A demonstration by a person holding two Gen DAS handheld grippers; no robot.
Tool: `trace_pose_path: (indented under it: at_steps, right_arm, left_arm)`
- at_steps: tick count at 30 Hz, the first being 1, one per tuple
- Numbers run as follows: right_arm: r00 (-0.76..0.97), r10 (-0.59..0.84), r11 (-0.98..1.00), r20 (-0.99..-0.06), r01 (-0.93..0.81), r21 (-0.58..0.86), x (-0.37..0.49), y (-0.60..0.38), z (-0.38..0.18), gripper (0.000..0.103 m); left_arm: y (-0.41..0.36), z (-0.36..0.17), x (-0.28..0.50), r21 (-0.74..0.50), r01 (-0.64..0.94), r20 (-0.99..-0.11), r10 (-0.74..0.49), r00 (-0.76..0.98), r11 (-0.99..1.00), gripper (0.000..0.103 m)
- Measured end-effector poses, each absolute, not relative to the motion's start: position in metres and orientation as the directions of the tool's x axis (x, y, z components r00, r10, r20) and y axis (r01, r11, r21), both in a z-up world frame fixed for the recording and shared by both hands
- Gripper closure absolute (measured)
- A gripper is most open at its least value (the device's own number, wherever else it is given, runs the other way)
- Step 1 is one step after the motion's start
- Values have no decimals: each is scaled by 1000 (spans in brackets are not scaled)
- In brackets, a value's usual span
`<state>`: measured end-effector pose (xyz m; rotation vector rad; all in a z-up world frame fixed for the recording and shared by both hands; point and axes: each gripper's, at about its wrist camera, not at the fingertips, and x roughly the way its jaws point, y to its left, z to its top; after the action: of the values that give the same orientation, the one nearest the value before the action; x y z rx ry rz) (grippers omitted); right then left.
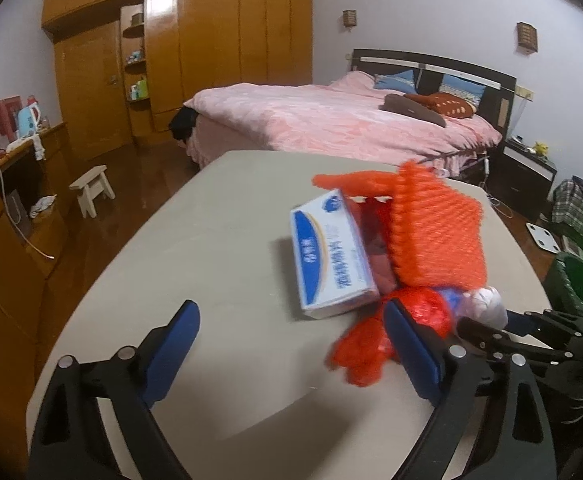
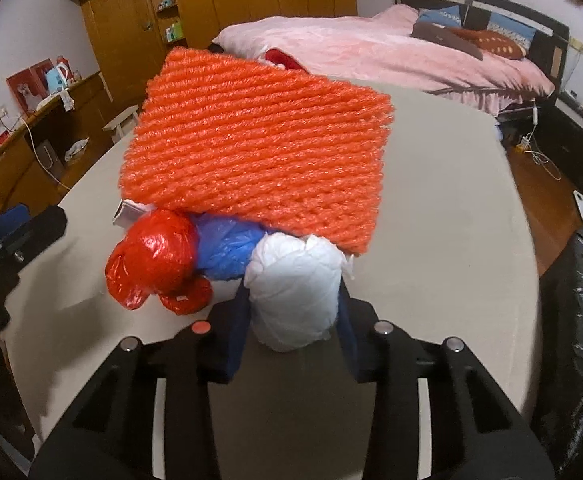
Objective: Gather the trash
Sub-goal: 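Grasp the white tissue ball with the right gripper while the left gripper grasps the red bag, then carry both items over the black bin and open both grippers to drop them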
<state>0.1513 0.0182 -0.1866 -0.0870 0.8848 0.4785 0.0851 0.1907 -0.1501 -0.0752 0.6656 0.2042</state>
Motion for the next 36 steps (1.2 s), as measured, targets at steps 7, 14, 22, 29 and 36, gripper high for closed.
trace_pose_path:
  at_steps: [7, 14, 22, 29, 36]
  right_arm:
    - [572, 321, 922, -755, -372, 109, 147, -13, -182, 66]
    - [589, 300, 934, -750, -342, 105, 150, -36, -181, 66]
    - [589, 299, 934, -751, -342, 104, 145, -41, -178, 65]
    - [607, 303, 936, -735, -333, 112, 138, -49, -165, 65]
    - [634, 308, 939, -709, -320, 122, 129, -66, -147, 65]
  left_arm:
    - [161, -159, 97, -17, -149, -634, 105, 766, 989, 17]
    - [144, -180, 118, -36, -108, -674, 55, 736, 994, 31]
    - [129, -188, 122, -91, -39, -691, -35, 722, 995, 68]
    - [125, -170, 104, -80, -40, -665, -23, 746, 996, 72]
    - [127, -142, 85, -82, -98, -640, 23, 768, 992, 72]
